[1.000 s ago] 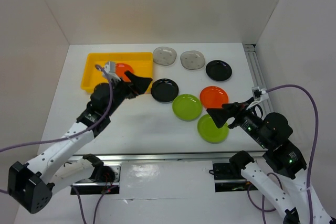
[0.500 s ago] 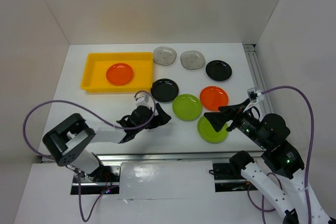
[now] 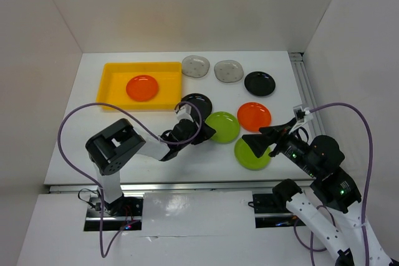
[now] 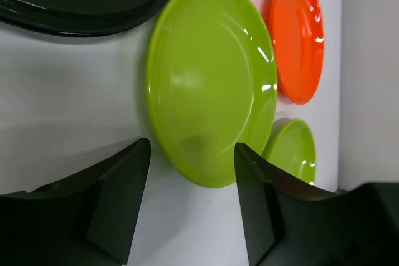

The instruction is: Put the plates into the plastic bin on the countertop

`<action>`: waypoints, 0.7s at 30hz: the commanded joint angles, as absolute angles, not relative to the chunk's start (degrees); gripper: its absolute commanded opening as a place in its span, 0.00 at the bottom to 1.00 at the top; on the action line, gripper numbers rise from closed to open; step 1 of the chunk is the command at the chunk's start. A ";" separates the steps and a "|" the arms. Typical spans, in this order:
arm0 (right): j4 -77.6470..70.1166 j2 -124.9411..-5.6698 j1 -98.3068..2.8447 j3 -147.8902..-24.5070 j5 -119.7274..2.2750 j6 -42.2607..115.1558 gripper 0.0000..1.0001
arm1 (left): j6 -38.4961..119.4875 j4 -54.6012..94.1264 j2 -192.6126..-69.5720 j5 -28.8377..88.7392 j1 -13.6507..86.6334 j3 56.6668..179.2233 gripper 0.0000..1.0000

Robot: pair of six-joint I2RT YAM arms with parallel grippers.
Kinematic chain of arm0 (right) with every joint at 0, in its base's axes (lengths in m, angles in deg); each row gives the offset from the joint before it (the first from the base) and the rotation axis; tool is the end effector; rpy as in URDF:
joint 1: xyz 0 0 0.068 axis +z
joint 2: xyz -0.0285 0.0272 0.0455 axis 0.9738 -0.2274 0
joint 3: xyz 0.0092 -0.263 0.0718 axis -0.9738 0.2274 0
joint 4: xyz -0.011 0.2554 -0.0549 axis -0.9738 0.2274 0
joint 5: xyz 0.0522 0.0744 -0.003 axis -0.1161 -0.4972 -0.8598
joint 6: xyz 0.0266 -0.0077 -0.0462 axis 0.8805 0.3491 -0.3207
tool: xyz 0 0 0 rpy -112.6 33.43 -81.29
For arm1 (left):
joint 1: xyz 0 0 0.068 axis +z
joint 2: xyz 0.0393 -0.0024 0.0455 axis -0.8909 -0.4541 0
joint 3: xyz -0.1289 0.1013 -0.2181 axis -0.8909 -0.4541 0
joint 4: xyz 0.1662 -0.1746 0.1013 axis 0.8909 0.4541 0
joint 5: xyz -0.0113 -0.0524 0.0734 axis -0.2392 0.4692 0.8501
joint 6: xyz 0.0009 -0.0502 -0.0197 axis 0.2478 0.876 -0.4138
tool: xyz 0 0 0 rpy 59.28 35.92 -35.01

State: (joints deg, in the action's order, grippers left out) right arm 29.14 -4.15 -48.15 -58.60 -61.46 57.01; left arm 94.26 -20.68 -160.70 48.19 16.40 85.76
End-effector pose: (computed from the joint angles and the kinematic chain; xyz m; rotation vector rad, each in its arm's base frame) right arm 0.0567 0.0384 0.3617 -0.1636 1.7342 0.8818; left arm 0.2429 -0.2478 0.1300 -0.4685 2.0767 -1.0735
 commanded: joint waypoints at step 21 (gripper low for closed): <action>27.10 -2.51 -48.47 -56.62 -63.74 56.53 1.00 | 99.14 -9.52 -166.87 56.49 16.85 90.95 0.00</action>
